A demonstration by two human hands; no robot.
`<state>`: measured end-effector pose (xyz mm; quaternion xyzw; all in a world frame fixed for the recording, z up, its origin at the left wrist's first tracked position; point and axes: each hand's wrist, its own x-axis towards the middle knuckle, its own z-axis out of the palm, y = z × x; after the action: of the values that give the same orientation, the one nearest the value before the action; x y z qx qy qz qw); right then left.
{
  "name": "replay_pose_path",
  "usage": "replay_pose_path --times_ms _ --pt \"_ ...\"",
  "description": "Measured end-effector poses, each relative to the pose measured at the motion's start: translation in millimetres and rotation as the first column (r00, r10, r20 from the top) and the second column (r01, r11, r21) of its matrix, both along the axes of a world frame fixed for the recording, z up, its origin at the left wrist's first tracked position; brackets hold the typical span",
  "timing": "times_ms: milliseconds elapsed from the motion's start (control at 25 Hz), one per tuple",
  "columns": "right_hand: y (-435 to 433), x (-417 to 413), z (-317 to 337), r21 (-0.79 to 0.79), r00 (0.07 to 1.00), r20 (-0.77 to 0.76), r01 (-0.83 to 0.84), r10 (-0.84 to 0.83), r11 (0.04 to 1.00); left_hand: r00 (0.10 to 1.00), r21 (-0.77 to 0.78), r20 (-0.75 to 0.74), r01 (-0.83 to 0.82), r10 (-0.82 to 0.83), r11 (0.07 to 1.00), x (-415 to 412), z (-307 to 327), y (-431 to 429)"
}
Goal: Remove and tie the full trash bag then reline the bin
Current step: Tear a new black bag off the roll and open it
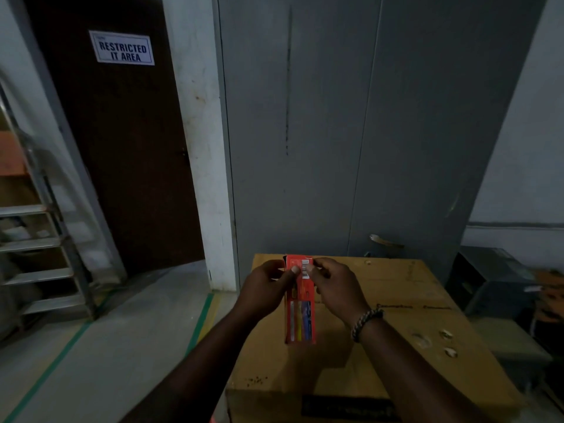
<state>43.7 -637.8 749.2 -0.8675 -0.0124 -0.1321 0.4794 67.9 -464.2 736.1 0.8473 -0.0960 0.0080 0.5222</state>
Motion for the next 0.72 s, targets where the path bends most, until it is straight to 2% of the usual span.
replay_pose_path --times_ms 120,240,320,520,720 --pt "-6.7 0.3 3.5 -0.001 0.998 0.056 0.018 -0.018 1.000 0.999 -0.141 -0.015 0.043 -0.046 0.989 -4.2 5.7 -9.2" --pt "-6.0 -3.9 5.9 -0.027 0.992 0.125 -0.005 0.009 1.000 0.995 -0.345 -0.070 0.044 -0.072 0.938 -7.8 4.7 -17.9" --pt "-5.5 -4.5 5.7 -0.059 0.987 0.160 -0.012 0.021 0.998 0.991 -0.426 -0.104 0.035 -0.088 0.904 -5.6 1.6 -22.0" --pt "-5.2 -0.7 0.0 -0.181 0.986 0.166 0.015 0.015 0.983 0.985 -0.434 -0.137 0.033 -0.102 0.900 2.1 -3.4 -21.1" --pt "1.1 2.4 -13.6 -0.315 0.949 0.296 -0.014 0.112 0.949 0.990 -0.422 -0.111 0.028 -0.082 0.906 6.6 -10.5 -20.9"
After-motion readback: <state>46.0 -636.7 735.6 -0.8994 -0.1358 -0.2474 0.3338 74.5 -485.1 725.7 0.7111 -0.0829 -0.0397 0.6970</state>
